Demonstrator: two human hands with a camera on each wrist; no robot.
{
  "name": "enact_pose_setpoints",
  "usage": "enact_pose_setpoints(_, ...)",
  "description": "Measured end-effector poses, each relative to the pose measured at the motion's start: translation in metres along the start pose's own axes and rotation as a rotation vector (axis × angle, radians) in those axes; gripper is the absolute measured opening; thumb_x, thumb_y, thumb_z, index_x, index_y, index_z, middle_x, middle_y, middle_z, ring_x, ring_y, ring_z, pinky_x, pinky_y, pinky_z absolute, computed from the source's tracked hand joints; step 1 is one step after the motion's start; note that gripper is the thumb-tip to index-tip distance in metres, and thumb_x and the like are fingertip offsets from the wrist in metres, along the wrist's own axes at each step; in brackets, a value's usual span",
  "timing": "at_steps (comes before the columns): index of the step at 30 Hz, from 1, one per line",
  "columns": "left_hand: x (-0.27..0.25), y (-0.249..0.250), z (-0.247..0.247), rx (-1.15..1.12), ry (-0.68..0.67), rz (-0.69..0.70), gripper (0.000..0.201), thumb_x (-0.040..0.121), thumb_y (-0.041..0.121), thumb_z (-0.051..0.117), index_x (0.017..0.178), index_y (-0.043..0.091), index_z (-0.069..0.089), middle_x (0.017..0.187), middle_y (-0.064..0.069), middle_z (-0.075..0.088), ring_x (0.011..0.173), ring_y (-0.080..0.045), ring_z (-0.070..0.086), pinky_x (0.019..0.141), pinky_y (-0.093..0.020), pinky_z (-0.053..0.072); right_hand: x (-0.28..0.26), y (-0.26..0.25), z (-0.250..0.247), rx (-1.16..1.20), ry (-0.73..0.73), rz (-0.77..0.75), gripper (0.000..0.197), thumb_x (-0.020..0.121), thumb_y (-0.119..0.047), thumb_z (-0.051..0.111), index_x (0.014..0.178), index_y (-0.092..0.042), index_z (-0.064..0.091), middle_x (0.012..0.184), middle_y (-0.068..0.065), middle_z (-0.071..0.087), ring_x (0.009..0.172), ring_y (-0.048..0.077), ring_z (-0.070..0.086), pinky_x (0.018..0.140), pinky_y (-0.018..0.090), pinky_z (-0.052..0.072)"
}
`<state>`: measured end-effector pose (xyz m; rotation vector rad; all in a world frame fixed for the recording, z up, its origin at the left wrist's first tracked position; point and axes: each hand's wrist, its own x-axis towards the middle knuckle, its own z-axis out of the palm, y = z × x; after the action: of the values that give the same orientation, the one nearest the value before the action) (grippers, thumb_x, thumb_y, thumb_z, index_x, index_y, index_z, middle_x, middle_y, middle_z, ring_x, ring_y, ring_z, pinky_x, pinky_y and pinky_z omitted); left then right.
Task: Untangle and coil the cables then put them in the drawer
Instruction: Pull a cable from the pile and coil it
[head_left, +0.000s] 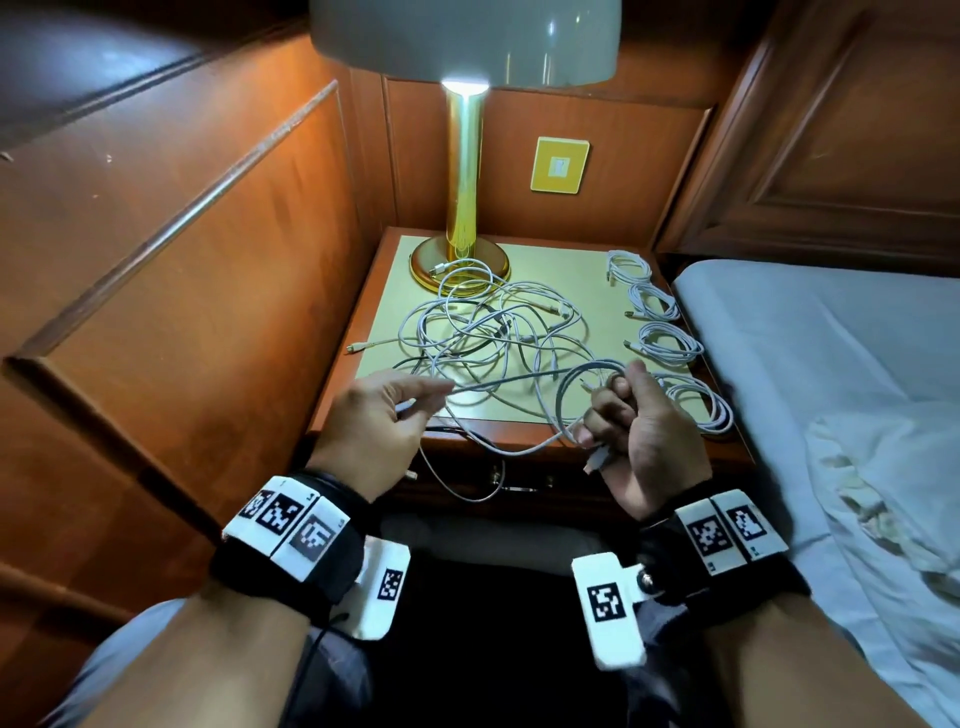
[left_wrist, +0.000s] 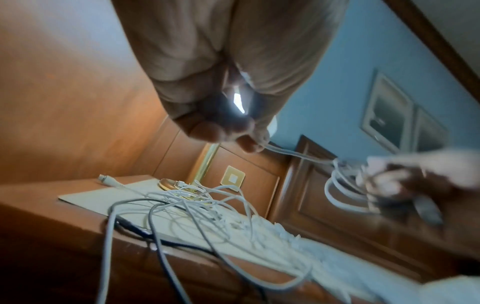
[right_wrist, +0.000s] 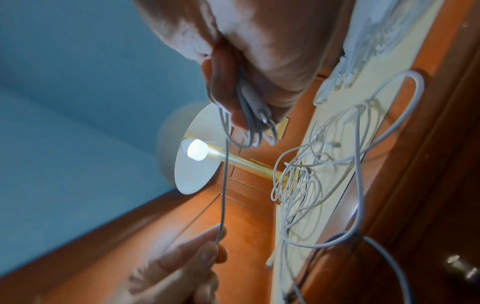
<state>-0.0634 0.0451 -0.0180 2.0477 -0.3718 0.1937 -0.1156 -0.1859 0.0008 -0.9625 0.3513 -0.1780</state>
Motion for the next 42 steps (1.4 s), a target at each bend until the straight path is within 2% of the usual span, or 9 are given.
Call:
enact_pose_setpoints(4,-0.008,0.005,0.012,0.158,-0.239,0.131,0.023,0.087,0.003,0.074,0.101,0.021,0.081,0.092,0.011,0.074,0.086,-0.003,0.069,0.085,-0.022,0.055,-0.004,0.012,-0.003,-0.371,-0.091,-0.281,0.034,0.107,-0.036,0.037,0.08,-0.016,0.042,0.059,-0.003,0.044,0.048,0.014,0.038,0.048,0.025,0.038)
enact_pose_setpoints(7,-0.019,0.017,0.021,-0.024,-0.433,0.124,0.026,0.086,-0.01,0.069,0.098,0.01,0.081,0.086,0.015,0.073,0.083,0.004,0.071,0.081,-0.015,0.055,-0.005,0.021,-0.004,-0.79,-0.198,-0.481,0.031,0.104,-0.041,0.041,0.081,-0.021,0.05,0.065,0.0,0.061,0.058,0.015,0.056,0.061,0.026,0.048)
enact_pose_setpoints(11,-0.021,0.024,0.021,-0.185,-0.394,0.122,0.019,0.087,-0.005,0.071,0.094,0.012,0.079,0.084,0.011,0.077,0.082,-0.004,0.073,0.078,-0.013,0.052,0.001,0.03,-0.007,-1.064,-0.262,-0.411,0.035,0.1,-0.045,0.043,0.081,-0.019,0.054,0.071,0.003,0.068,0.069,0.021,0.064,0.074,0.046,0.052)
enact_pose_setpoints(14,-0.017,0.025,0.015,-0.197,-0.34,0.194,0.015,0.088,-0.002,0.071,0.095,0.011,0.075,0.087,0.006,0.076,0.082,-0.01,0.073,0.08,-0.019,0.054,-0.001,0.031,-0.002,-0.965,-0.41,-0.258,0.034,0.102,-0.041,0.044,0.077,-0.021,0.056,0.068,0.004,0.068,0.068,0.022,0.066,0.075,0.045,0.053)
enact_pose_setpoints(18,-0.017,0.028,0.014,-0.306,-0.367,0.137,0.015,0.092,-0.005,0.065,0.1,0.007,0.071,0.087,-0.003,0.075,0.085,-0.017,0.073,0.084,-0.023,0.054,-0.009,0.023,0.006,-0.772,-0.421,-0.145,0.033,0.107,-0.019,0.039,0.079,-0.01,0.052,0.06,-0.004,0.063,0.05,0.001,0.054,0.053,0.012,0.041)
enact_pose_setpoints(25,-0.02,0.026,0.012,-0.068,-0.477,0.019,0.021,0.089,0.001,0.066,0.093,0.02,0.071,0.086,0.006,0.075,0.083,-0.007,0.072,0.085,-0.033,0.057,0.001,0.026,0.001,-0.388,-0.112,-0.146,0.036,0.107,-0.029,0.039,0.078,-0.013,0.053,0.067,0.007,0.064,0.065,0.026,0.057,0.057,0.034,0.037)
enact_pose_setpoints(30,-0.017,0.022,0.007,0.015,-0.502,0.023,0.016,0.086,0.013,0.072,0.087,0.029,0.073,0.09,0.015,0.074,0.086,-0.009,0.071,0.083,-0.037,0.057,0.0,0.023,0.0,-0.385,-0.077,-0.141,0.035,0.107,-0.03,0.039,0.078,-0.014,0.051,0.063,0.003,0.061,0.067,0.025,0.053,0.056,0.033,0.035)
enact_pose_setpoints(34,-0.02,0.023,0.01,-0.064,-0.542,0.046,0.012,0.083,0.02,0.08,0.09,0.029,0.075,0.089,0.001,0.074,0.081,-0.024,0.068,0.074,-0.04,0.056,-0.001,0.022,0.003,-0.369,-0.09,-0.103,0.033,0.107,-0.03,0.039,0.08,-0.013,0.046,0.06,0.001,0.052,0.056,0.02,0.045,0.052,0.03,0.033)
enact_pose_setpoints(42,-0.01,0.017,0.017,-0.284,-0.111,-0.002,0.004,0.086,0.029,0.078,0.089,0.028,0.076,0.091,0.0,0.073,0.076,-0.021,0.067,0.068,-0.041,0.059,-0.013,0.014,0.009,-0.237,-0.241,0.205,0.04,0.105,-0.023,0.038,0.066,-0.016,0.039,0.057,0.0,0.021,0.039,0.01,0.018,0.042,0.02,0.018)
